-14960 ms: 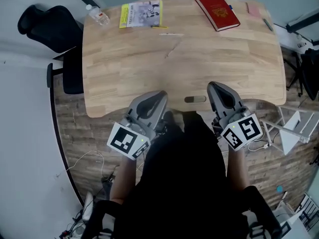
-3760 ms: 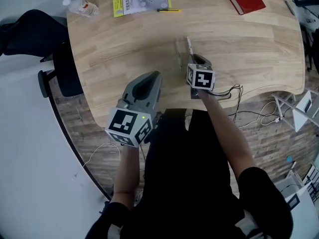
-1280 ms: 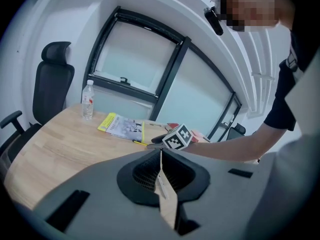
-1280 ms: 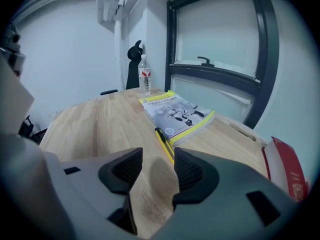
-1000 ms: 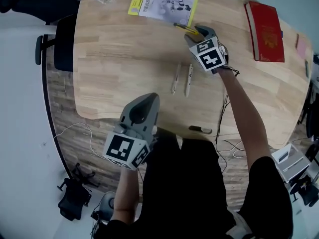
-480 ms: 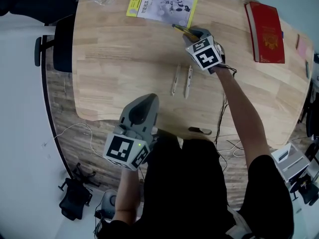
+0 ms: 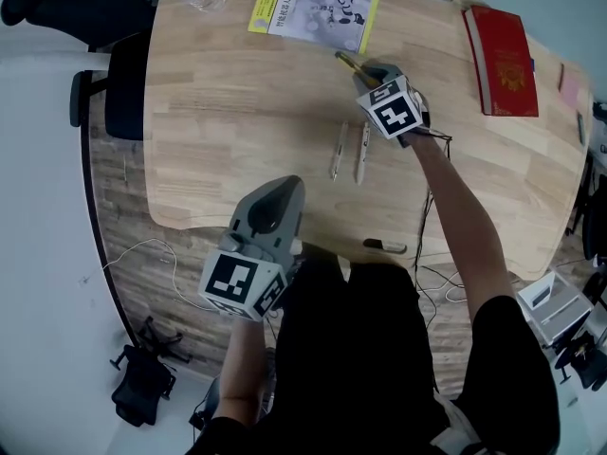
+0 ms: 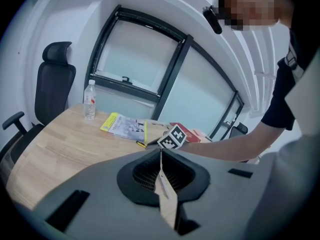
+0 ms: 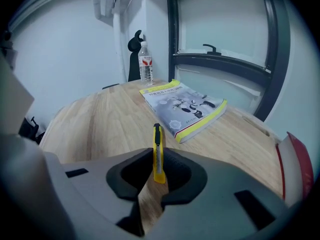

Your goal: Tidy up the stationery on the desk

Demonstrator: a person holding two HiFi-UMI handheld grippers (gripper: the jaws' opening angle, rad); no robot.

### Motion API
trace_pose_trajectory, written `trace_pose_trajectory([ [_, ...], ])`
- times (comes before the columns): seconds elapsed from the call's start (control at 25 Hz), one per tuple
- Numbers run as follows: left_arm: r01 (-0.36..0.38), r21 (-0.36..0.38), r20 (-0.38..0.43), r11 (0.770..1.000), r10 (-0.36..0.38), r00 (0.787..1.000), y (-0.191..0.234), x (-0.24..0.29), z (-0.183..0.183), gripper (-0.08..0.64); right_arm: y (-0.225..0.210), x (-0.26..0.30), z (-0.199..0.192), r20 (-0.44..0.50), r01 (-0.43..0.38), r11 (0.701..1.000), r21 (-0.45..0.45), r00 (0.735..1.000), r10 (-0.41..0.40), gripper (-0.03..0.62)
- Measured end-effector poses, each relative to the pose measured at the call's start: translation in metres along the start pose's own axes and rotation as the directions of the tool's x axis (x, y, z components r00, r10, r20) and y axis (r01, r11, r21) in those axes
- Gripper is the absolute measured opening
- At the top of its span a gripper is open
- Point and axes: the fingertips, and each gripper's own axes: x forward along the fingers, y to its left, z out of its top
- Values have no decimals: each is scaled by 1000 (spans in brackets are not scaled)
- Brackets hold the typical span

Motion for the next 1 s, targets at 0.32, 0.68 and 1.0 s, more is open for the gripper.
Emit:
trace_pose_trajectory([
  [0.32, 54, 51, 25, 997, -55, 998, -5, -22, 8, 38, 5, -55, 6, 47, 103, 987, 121, 993, -109, 75],
  [0.68, 197, 141, 17, 970, -201, 979, -23, -38, 18, 38, 29, -135, -26, 48, 238, 881, 409, 959, -281, 74],
  [1.0, 262, 169, -17, 950, -263, 965, -28, -46, 4, 38, 71, -149, -85, -31, 294, 777, 557, 942, -335, 75],
])
